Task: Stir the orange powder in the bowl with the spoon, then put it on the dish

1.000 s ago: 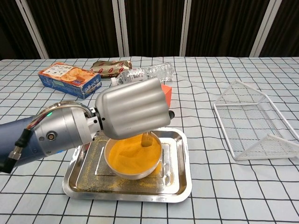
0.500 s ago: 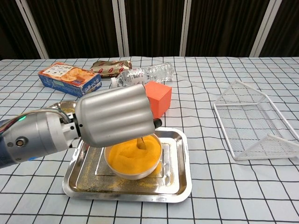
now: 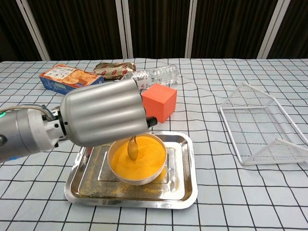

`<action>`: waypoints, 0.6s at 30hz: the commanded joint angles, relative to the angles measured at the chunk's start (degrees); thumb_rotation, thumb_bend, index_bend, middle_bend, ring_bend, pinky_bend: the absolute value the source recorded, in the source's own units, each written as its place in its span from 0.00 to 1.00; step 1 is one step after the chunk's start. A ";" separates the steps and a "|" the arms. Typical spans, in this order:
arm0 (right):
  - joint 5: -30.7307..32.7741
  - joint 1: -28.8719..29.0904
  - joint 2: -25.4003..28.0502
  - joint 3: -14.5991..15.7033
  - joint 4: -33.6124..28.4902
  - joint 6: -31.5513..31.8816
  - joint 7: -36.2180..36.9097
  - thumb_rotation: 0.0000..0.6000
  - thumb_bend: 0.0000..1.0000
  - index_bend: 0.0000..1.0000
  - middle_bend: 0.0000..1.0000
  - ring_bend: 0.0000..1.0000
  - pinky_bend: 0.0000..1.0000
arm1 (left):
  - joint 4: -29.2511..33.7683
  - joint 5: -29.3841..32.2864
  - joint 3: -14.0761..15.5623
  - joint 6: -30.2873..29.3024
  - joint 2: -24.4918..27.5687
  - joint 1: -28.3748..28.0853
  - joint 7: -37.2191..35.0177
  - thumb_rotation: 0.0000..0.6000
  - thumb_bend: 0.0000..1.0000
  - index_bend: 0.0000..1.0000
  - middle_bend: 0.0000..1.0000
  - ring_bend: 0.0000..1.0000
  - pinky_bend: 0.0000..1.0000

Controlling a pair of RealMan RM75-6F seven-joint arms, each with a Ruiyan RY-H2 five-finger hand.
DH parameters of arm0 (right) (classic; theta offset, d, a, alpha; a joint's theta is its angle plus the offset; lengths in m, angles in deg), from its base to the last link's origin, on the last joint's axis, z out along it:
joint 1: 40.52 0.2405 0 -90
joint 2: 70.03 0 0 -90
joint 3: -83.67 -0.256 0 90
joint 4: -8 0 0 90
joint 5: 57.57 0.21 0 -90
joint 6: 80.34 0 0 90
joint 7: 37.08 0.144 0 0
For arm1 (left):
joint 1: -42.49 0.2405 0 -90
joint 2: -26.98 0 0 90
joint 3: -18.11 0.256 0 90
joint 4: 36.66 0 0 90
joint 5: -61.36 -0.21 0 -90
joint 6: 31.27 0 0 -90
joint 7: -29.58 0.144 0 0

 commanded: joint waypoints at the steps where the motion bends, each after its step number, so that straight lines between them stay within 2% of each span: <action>1: 0.01 -0.01 0.05 -0.02 0.02 0.01 0.10 1.00 0.36 0.00 0.00 0.00 0.00 | -0.24 0.59 -2.08 -0.09 -0.76 -0.66 0.28 1.00 0.71 0.78 1.00 0.95 0.97; 7: 0.07 0.03 0.19 -0.07 0.12 -0.09 0.60 1.00 0.36 0.00 0.00 0.00 0.00 | -1.10 2.23 -4.64 2.09 -3.19 -1.99 1.83 1.00 0.71 0.78 1.00 0.95 0.97; 18: -0.06 0.06 0.32 0.01 0.15 -0.23 1.03 1.00 0.36 0.00 0.00 0.00 0.00 | -5.36 2.63 -4.48 3.59 -7.77 -2.74 3.47 1.00 0.71 0.78 1.00 0.95 0.97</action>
